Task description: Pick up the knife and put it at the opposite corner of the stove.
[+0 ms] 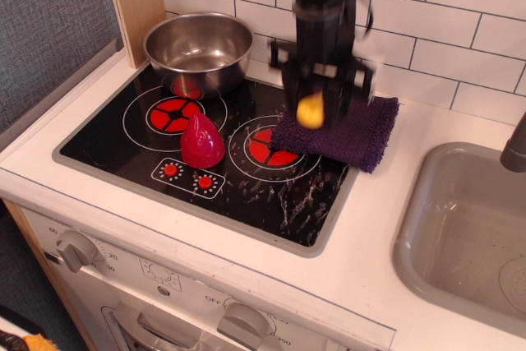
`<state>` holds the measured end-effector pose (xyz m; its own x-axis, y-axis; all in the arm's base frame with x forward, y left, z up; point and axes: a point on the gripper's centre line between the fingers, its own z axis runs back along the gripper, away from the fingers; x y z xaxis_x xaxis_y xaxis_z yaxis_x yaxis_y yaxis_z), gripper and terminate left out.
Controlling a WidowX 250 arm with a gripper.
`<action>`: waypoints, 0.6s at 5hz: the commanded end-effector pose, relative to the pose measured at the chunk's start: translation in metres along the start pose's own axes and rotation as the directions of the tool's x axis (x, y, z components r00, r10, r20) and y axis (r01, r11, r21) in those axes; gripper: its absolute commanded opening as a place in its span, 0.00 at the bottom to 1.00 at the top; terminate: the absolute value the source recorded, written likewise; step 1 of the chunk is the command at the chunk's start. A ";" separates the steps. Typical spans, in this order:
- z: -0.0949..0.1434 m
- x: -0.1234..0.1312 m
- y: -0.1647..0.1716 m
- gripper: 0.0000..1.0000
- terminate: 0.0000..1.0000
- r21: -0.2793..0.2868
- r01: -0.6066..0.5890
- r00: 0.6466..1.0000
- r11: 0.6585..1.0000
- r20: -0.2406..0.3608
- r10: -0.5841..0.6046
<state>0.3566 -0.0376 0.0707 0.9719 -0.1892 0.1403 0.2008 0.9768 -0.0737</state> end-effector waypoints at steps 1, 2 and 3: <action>0.064 -0.062 0.059 0.00 0.00 -0.036 -0.146 0.978 0.989 0.148 0.150; 0.054 -0.117 0.098 0.00 0.00 0.008 -0.203 0.975 0.979 0.095 0.201; 0.047 -0.162 0.141 0.00 0.00 0.023 -0.190 0.978 0.981 0.096 0.187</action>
<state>0.2206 0.1346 0.0713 0.9823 0.0174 0.1867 0.0010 0.9952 -0.0978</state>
